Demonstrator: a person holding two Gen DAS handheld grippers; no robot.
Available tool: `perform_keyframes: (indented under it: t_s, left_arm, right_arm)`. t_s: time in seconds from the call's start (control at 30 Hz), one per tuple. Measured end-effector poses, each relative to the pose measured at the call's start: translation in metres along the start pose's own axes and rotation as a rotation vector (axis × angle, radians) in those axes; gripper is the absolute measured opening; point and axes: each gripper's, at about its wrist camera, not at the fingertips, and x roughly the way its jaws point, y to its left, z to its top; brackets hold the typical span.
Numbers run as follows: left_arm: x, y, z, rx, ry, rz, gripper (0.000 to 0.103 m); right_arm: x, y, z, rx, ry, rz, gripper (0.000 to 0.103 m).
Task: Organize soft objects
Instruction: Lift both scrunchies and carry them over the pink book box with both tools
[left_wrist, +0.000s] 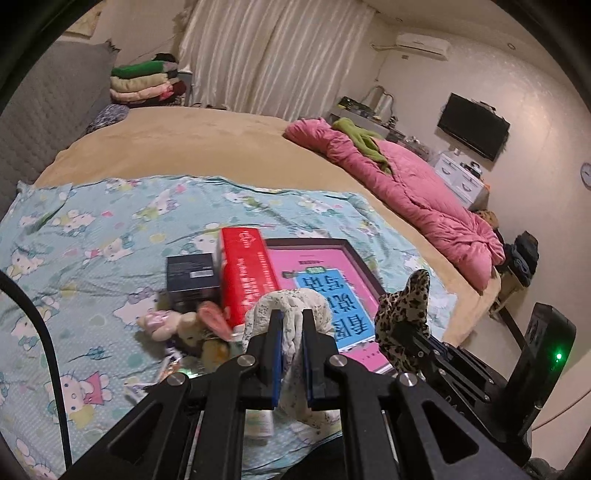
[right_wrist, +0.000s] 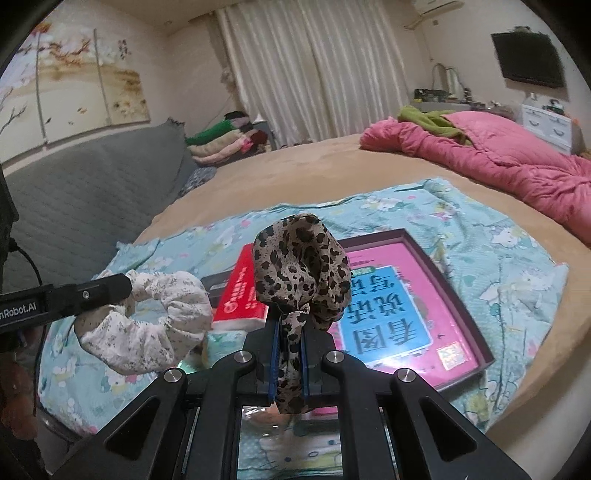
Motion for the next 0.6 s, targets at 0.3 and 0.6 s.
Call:
perform_keyframes:
  t_s: [0.3,0.6]
  left_arm:
    - [0.023,-0.037,0.011,0.027,0.016,-0.033,0.009]
    - [0.069,-0.066,0.008,0.055,0.085,-0.037,0.009]
  right_arm:
    - [-0.011,-0.032,0.006,0.069,-0.038,-0.042,0.009]
    - [-0.01,-0.064,0.004,0.13,-0.04,-0.086,0.009]
